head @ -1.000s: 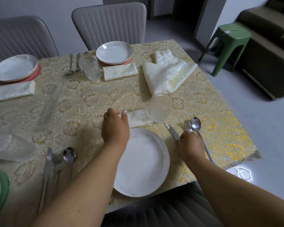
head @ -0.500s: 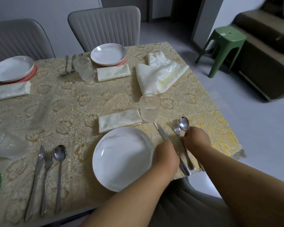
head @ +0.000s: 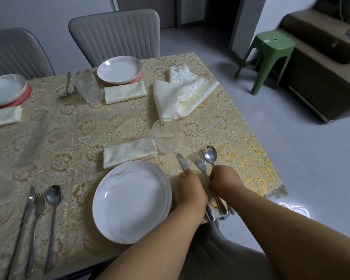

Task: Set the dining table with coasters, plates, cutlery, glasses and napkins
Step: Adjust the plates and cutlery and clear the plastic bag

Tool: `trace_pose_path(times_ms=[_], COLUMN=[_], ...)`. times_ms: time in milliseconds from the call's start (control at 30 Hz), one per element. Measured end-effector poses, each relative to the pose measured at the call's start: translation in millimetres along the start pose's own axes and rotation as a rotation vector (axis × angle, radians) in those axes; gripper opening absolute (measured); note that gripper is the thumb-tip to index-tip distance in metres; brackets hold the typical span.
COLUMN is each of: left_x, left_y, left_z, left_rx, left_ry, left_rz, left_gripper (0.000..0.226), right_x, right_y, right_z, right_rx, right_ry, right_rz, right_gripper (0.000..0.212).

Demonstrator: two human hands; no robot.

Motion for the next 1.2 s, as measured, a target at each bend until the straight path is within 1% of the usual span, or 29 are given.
trace_pose_path(times_ms=[100, 167, 233, 300, 367, 467, 533, 633, 733, 1200], left_x=[0.7, 0.9, 1.2, 0.5, -1.0, -4.4, -4.6, -4.8, -5.3, -4.9], left_y=[3.8, 4.1, 3.8, 2.6, 2.4, 4.4, 4.5, 3.5, 3.2, 0.0], left_z=[-5.0, -7.0, -8.7, -9.5, -9.4, -9.1, -8.8, -8.4, -8.9, -10.6], left_rx=[0.004, -0.009, -0.024, -0.047, -0.064, -0.086, -0.094, -0.103, -0.102, -0.106], left_ry=[0.009, 0.002, -0.003, -0.006, -0.005, -0.006, -0.008, -0.016, -0.005, 0.016], left_rz=[0.006, 0.006, 0.005, 0.003, 0.003, 0.023, 0.022, 0.01, 0.007, -0.021], left_gripper=[0.033, 0.03, 0.03, 0.031, 0.032, 0.04, 0.04, 0.038, 0.038, 0.039], right_x=[-0.6, -0.7, -0.5, -0.7, -3.5, -8.5, -8.1, -4.8, -3.4, -5.9], right_y=[1.1, 2.6, 1.7, 0.0, -9.7, -28.5, -30.1, -24.5, -22.2, -28.2], right_z=[-3.7, -3.3, -3.4, -4.3, -9.5, -21.0, -23.6, -28.9, -35.2, -33.3], right_rx=[0.029, 0.029, 0.043, 0.067, 0.119, 0.157, 0.122, 0.066, 0.059, 0.03], right_ry=[0.013, 0.016, 0.023, 0.021, 0.04, 0.086, 0.096, 0.13, 0.162, 0.181], right_rz=[-0.013, -0.01, -0.014, -0.03, -0.095, -0.207, -0.193, -0.153, -0.139, -0.164], right_gripper=[0.007, 0.021, 0.028, 0.021, 0.012, 0.016, 0.017, 0.007, 0.012, 0.012])
Point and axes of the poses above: each hand's wrist, its own x-axis towards the middle knuckle, its own y-axis out of the palm, z = x × y, the point moved 10 cm from there along x, towards the middle knuckle, and after that the axes turned 5 degrees about y, right-handed, at the moved point
